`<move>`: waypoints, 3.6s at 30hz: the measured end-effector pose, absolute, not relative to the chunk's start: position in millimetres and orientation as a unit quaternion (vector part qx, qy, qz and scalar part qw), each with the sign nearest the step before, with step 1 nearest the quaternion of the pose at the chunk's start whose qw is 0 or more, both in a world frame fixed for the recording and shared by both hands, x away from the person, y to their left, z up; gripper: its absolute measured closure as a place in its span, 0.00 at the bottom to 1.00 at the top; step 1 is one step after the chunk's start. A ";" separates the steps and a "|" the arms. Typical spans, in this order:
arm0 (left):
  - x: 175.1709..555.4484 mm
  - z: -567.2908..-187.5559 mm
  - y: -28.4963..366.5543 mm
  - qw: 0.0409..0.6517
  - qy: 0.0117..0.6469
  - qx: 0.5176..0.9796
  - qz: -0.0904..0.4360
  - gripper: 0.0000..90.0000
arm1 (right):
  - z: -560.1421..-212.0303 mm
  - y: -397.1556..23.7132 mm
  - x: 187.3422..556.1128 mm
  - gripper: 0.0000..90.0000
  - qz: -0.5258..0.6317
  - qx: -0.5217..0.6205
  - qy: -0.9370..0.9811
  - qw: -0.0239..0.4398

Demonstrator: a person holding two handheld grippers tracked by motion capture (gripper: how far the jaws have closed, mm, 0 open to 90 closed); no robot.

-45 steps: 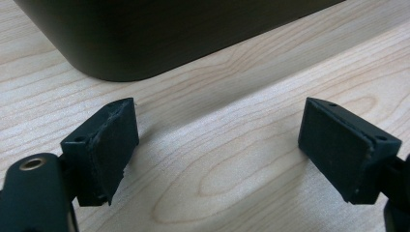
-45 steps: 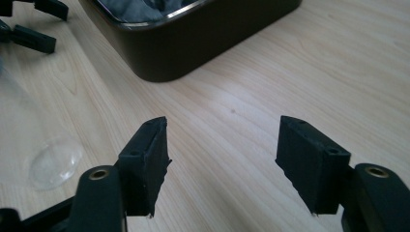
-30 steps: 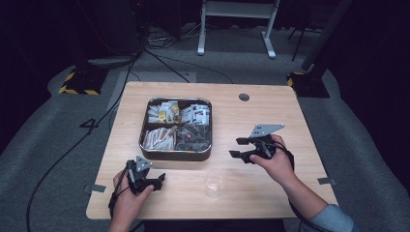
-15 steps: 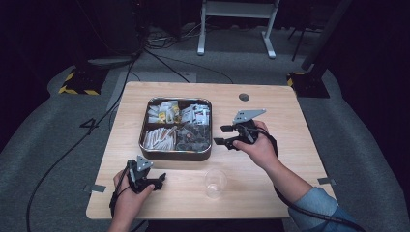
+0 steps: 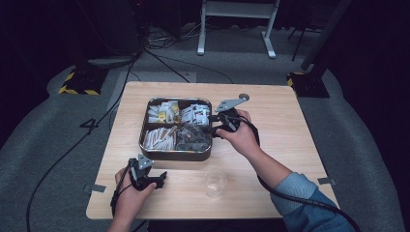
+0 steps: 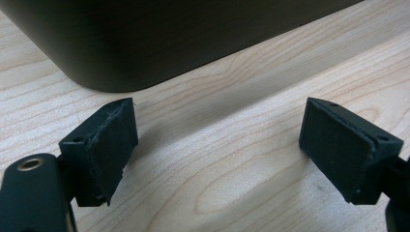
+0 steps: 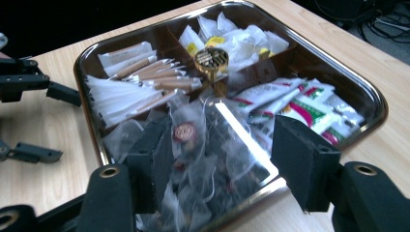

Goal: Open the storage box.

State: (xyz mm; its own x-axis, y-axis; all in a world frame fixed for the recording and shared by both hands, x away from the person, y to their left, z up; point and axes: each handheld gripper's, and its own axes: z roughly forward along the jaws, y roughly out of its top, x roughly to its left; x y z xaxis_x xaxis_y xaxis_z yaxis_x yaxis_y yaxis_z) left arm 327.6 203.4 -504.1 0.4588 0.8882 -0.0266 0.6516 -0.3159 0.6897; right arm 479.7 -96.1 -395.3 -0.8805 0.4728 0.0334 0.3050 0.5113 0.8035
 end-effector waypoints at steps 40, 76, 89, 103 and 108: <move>329.6 -504.1 202.2 0.324 0.487 0.790 0.182 0.15 | -431.7 -5.2 536.4 0.47 0.415 0.212 0.883 0.061; 330.4 -504.1 201.9 0.325 0.480 0.794 0.181 0.15 | -427.0 6.4 533.9 0.65 0.423 0.224 0.874 0.080; 330.6 -504.1 201.8 0.325 0.480 0.795 0.180 0.15 | -381.4 -20.8 527.6 0.65 0.443 0.216 0.864 0.103; 330.6 -504.1 201.7 0.326 0.480 0.794 0.181 0.15 | -345.9 -69.3 518.4 0.65 0.448 0.243 0.849 0.141; 330.6 -504.1 201.7 0.325 0.480 0.795 0.181 0.15 | -335.5 -95.5 517.0 0.65 0.446 0.263 0.841 0.160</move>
